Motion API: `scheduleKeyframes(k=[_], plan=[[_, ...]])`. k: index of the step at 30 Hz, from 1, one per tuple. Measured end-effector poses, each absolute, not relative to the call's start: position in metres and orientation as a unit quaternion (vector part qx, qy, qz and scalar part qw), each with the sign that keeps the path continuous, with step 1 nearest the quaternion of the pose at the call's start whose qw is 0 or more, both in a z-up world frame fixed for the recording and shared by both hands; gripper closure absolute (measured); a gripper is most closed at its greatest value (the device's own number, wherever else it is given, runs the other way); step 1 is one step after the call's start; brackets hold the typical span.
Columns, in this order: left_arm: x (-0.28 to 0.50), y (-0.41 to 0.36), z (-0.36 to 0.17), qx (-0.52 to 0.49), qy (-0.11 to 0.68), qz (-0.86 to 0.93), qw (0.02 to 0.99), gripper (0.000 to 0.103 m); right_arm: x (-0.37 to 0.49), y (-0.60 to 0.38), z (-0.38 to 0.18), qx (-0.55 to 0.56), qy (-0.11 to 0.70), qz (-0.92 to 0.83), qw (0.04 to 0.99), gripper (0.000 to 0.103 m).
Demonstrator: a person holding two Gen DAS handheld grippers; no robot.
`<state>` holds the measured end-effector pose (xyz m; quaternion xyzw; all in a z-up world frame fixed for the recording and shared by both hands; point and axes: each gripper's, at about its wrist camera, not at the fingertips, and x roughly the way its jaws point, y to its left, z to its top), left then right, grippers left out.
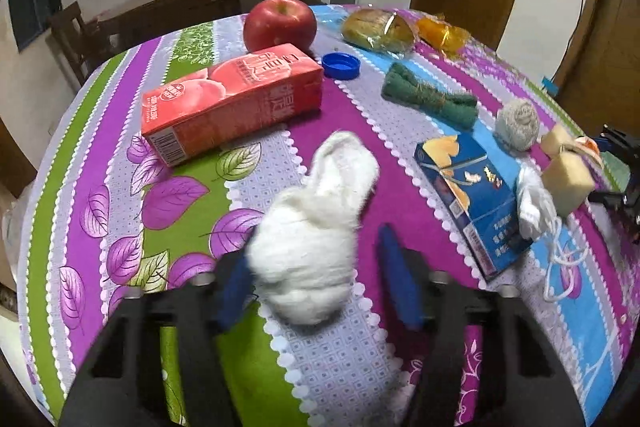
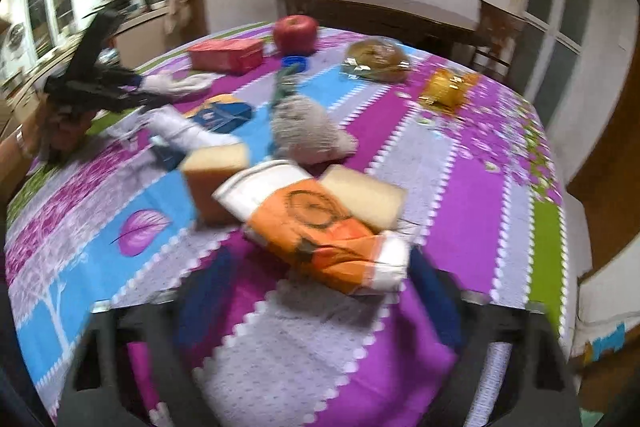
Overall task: Collect trash
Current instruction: 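Grasp the orange-printed tube with the right tool while the left tool grasps the white cloth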
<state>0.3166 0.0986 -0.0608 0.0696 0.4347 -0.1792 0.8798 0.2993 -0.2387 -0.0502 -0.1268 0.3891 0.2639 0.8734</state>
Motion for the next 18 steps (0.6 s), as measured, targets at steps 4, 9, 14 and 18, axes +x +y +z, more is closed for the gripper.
scheduleKeyframes(k=[4,9,14,18], plan=[[0.306,0.093,-0.058,0.080,0.422,-0.175,0.886,0.067,0.287,-0.230,-0.058,-0.145,0.409,0.264,0.862,0.076],[0.278,0.091,-0.049,0.073,0.404,-0.174,0.895,0.067,0.255,-0.226,-0.056,-0.136,0.402,0.266,0.866,0.085],[0.248,0.094,-0.040,0.052,0.401,-0.167,0.899,0.067,0.226,-0.226,-0.048,-0.099,0.415,0.257,0.867,0.089],[0.223,0.089,-0.037,0.047,0.402,-0.173,0.898,0.067,0.197,-0.222,-0.044,-0.080,0.434,0.258,0.860,0.088]])
